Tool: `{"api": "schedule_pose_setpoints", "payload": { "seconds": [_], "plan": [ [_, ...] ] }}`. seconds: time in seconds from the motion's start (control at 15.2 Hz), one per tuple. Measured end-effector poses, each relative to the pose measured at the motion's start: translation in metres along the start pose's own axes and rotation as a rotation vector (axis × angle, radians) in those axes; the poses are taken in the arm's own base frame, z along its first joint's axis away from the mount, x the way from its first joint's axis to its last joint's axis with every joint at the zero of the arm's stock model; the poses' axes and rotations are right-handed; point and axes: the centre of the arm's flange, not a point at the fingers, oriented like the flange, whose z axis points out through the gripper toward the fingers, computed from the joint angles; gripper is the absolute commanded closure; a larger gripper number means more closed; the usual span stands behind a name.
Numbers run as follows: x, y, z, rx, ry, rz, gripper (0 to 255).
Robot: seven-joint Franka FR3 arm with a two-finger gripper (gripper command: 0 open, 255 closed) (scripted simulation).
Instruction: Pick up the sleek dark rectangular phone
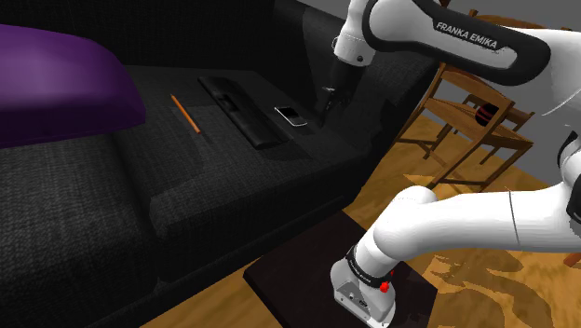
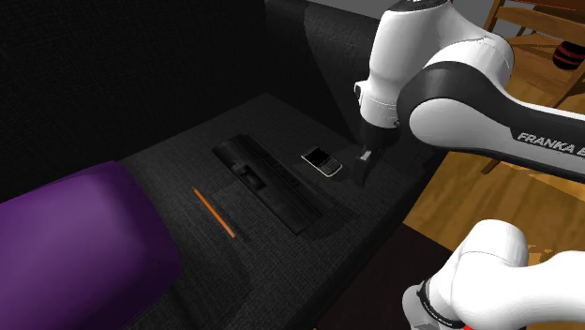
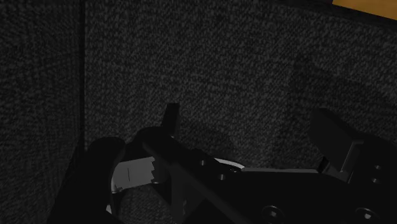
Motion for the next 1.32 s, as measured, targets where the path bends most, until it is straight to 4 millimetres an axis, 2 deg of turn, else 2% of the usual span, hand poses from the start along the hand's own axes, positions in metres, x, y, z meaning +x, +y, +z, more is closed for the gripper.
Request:
{"api": "schedule_pose_setpoints", "payload": {
  "seconds": [0.13,0.26,0.79,0.99,1.32],
  "plan": [
    [0.005,0.001,-0.001,0.003,0.003,0.001,0],
    [0.025,0.006,0.003,0.015,0.011,0.004,0],
    [0.118,0.025,0.016,0.069,0.054,0.021,0],
    [0.129,0.028,0.029,0.074,0.058,0.023,0],
    [0.131,0.027,0.053,0.075,0.060,0.023,0]
  ]
}}
